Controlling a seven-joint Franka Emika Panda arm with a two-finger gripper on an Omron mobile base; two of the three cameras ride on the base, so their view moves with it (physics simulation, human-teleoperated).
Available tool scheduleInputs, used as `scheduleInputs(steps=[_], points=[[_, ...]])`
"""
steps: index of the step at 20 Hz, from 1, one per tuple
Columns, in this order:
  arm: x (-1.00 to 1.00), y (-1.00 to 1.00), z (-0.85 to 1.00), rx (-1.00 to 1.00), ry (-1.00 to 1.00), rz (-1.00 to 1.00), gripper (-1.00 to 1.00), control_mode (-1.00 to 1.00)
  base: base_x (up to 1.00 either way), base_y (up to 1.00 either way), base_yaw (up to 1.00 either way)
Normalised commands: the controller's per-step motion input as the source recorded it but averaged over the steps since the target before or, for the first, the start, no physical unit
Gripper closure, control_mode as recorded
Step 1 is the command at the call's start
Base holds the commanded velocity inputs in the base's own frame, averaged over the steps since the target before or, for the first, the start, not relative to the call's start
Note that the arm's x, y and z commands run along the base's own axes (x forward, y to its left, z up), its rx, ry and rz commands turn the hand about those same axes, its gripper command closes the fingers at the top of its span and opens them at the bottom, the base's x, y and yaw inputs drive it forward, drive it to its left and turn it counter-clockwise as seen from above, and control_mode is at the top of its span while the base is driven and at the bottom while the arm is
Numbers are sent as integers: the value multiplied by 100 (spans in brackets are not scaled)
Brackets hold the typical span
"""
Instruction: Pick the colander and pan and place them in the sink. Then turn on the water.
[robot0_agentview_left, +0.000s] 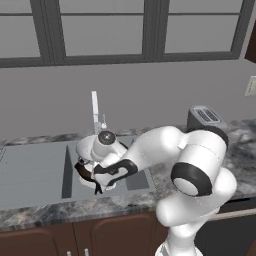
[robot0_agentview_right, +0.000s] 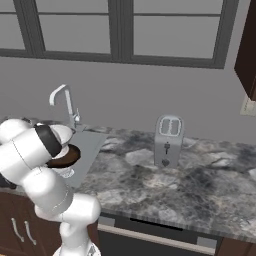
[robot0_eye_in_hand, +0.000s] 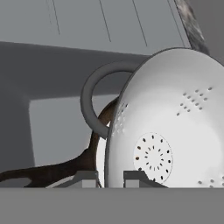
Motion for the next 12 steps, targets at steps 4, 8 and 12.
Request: scheduleInputs(steps=[4,8,12], points=[[18,0,-21,0,0,0,100,-100,0,0,0],[18,0,-27,0,0,0,100,-100,0,0,0],[16,0,-29,-2,0,0,100,-100,0,0,0]])
